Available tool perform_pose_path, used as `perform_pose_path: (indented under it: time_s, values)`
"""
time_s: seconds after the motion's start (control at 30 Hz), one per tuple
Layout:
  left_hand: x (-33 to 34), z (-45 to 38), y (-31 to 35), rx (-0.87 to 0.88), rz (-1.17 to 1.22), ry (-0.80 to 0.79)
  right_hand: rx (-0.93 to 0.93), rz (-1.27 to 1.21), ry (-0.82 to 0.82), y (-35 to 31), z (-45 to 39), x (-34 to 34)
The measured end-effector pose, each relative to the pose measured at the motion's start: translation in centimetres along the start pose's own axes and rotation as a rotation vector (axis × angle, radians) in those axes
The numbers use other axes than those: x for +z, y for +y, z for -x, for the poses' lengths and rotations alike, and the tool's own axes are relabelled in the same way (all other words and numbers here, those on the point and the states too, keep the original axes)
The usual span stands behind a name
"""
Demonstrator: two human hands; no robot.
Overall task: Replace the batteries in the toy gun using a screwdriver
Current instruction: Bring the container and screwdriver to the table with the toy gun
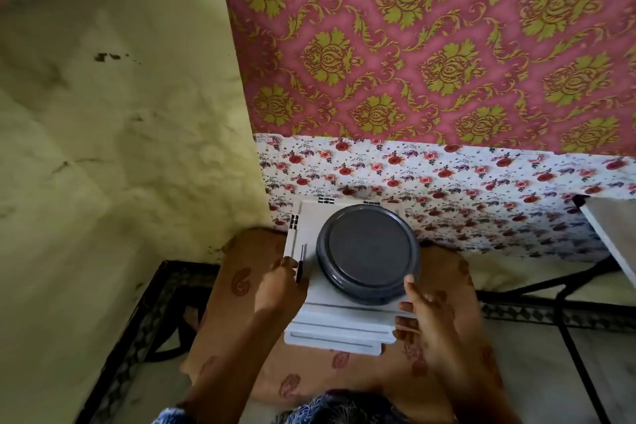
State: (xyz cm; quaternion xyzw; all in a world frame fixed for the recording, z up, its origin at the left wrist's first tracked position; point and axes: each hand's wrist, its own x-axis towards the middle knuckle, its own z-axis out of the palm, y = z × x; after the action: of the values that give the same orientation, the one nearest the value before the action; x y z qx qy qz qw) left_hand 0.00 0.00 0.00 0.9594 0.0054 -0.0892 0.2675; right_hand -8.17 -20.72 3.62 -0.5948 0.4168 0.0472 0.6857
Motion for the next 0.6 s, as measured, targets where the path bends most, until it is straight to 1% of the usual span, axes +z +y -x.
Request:
perform_pose_path:
  time_s: [0.07,0.17,0.23,0.33,0.4,0.47,0.53,0.6]
  values:
    - [0.1,-1.4,0.1,0.01,-0.127,-0.032,-0.021,0.094,0.0,-0.2,-0.7,0.6]
    - [0.0,-2.8,0.5,0.025,-0.272,-0.119,-0.02,0.091,-0.015,-0.2,-1.0,0.8]
    - [0.1,-3.4,0.5,0.034,-0.294,-0.129,-0.019,0.085,-0.035,-0.6,-0.9,1.0]
    - [0.2,-3.9,0.3,0.029,-0.282,-0.131,-0.032,0.022,-0.132,-0.9,-0.7,0.9]
    - [0.4,-4.0,0.1,0.042,-0.239,-0.145,-0.064,-0.027,-0.156,-0.9,-0.6,0.6]
    - [0.3,-4.0,-0.2,0.055,-0.149,-0.148,-0.079,-0.06,-0.135,-0.8,-0.3,0.4]
    - [0.2,-4.0,-0.5,0.049,-0.014,-0.142,-0.082,-0.088,-0.067,-0.3,-0.2,0.0]
    - [0.0,-3.7,-0.4,0.048,0.125,-0.112,-0.078,-0.139,-0.035,0.4,0.3,-0.4]
